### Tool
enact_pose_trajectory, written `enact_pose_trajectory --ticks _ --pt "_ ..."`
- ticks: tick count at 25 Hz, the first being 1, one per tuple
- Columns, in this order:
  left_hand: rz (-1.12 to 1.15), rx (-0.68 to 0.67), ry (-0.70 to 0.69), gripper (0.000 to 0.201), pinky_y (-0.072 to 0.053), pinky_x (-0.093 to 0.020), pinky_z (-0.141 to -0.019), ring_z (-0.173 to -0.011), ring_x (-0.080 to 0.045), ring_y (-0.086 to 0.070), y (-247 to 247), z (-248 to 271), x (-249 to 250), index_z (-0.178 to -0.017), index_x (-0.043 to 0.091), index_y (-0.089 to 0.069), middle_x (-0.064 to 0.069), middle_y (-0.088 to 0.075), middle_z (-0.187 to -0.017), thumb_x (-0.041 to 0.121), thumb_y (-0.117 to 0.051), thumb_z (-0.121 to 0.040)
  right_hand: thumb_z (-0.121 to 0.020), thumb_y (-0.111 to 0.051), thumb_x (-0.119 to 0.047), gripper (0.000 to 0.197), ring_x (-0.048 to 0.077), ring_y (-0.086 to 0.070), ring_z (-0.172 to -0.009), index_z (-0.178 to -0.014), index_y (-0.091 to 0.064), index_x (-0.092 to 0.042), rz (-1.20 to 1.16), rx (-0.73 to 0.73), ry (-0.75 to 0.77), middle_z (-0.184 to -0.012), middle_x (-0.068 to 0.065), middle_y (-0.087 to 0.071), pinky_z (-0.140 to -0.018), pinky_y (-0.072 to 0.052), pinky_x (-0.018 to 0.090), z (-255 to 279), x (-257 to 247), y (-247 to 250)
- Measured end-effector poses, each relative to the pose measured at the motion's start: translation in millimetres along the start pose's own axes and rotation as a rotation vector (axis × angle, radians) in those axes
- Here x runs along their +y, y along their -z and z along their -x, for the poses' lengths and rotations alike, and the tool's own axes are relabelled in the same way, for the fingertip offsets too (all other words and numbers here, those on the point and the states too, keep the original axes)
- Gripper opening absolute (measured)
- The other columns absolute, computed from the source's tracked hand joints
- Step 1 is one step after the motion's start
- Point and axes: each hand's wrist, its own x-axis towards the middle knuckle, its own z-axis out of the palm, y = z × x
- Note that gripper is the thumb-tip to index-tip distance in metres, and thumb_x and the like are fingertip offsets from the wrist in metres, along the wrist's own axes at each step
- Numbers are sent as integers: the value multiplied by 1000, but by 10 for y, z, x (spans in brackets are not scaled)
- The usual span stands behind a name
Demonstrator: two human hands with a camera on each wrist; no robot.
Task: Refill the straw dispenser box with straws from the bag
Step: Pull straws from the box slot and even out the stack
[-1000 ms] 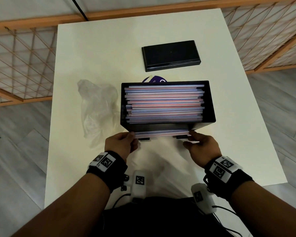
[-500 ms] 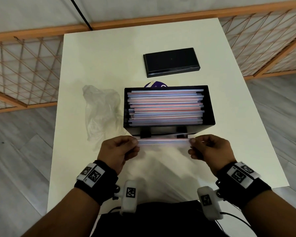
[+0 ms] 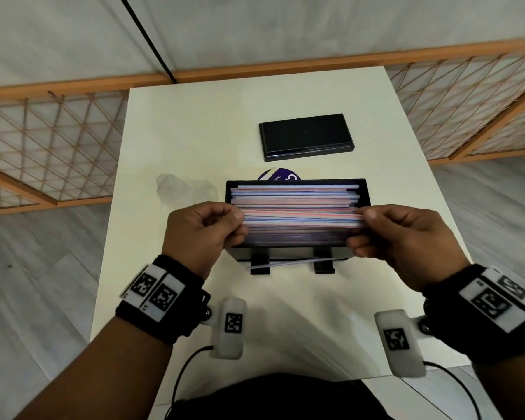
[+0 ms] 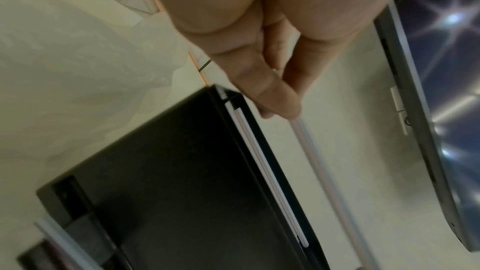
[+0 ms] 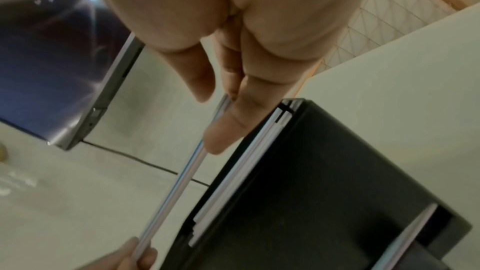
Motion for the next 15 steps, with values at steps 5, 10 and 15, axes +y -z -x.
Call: enact_pose_trajectory --ticks 5,10,15 --pt "-301 53 -65 4 -64 -38 -69 -58 -15 -73 -18 -115 -124 -89 14 -75 1 -74 -68 17 -77 -86 -92 -65 -5 15 30 -73 -65 -105 -69 1 286 65 10 -69 12 -74 -69 -62 41 -171 47 -23" --pt "-675 136 -258 19 -56 -28 -76 -61 -15 -72 96 -105 -59 -102 27 -73 12 -75 -89 37 -75 -86 -86 -73 -23 13 13 -70 -56 -98 -72 -29 676 152 181 -65 -2 -73 -73 -58 32 -132 -52 48" --pt "-514 271 297 15 -57 -35 -53 -55 -26 -71 336 -296 -478 -88 15 -67 -9 -75 -84 4 -57 -83 -75 -80 -12 12 11 -59 -68 -78 -70 -19 915 108 495 -69 -9 -64 -63 -40 2 -52 113 37"
